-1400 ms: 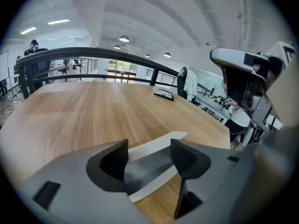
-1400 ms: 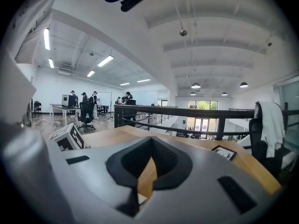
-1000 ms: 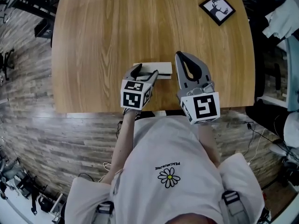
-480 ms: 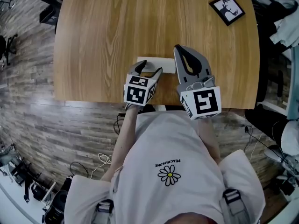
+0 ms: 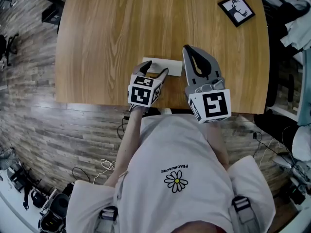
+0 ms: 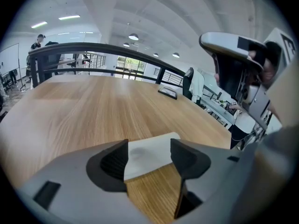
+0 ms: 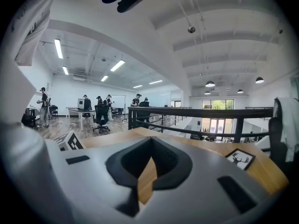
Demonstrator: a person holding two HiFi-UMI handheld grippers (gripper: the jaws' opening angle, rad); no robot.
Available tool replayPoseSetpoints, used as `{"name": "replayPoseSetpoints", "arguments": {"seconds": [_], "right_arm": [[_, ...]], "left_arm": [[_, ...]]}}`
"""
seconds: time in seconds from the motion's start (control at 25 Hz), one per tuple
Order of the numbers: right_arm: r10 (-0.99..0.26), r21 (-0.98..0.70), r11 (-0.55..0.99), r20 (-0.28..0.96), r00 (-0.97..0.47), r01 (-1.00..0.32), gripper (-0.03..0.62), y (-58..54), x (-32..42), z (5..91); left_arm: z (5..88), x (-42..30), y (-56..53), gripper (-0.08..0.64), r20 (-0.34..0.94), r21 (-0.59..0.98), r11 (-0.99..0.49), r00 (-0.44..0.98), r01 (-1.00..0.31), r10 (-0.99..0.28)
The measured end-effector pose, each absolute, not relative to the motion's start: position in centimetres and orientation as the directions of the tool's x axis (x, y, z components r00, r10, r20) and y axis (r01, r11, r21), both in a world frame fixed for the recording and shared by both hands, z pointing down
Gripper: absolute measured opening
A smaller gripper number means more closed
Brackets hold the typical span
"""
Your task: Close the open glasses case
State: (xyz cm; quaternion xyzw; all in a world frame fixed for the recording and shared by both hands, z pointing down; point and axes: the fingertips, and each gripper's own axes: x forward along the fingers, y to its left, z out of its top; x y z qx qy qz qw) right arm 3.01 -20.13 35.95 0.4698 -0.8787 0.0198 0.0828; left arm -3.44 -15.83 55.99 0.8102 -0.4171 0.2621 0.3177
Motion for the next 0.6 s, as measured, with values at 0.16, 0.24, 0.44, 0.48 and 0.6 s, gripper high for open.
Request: {"name": "replayPoseSetpoints", "arguments": {"seconds": [0.16, 0.24, 0.44, 0.48, 0.6], "right_arm": [[-0.832, 0.060, 0.547, 0.142, -0.536, -0.835, 0.008, -20.4, 3.1, 35.1], [-0.839, 0.083, 0.540, 0.132, -0.528, -0.838, 0.008, -20.6, 3.2, 34.6], [-0.860, 0.100, 0.509, 0.093, -0.501, -0.855, 0.008, -21.1, 3.9, 33.3], [-0.865, 0.101, 0.501, 0.085, -0.494, -0.860, 0.006, -21.2, 4.0, 33.0], [-0.884, 0.107, 0.468, 0.046, -0.466, -0.877, 0.007, -21.4, 4.6, 31.9]], "left_arm": [[51.9, -3.9, -18.7, 0.278, 0.614, 0.282, -0.463, 0.529, -0.841, -0.586], [48.4, -4.2, -20.5, 0.278, 0.547, 0.270, -0.474, 0.538, -0.838, -0.641], [36.1, -5.7, -23.3, 0.211, 0.235, 0.202, -0.498, 0.535, -0.843, -0.811], [33.9, -5.9, -23.4, 0.160, 0.170, 0.169, -0.504, 0.529, -0.847, -0.831], [29.6, -6.5, -23.2, 0.050, 0.050, 0.076, -0.491, 0.495, -0.868, -0.867]]}}
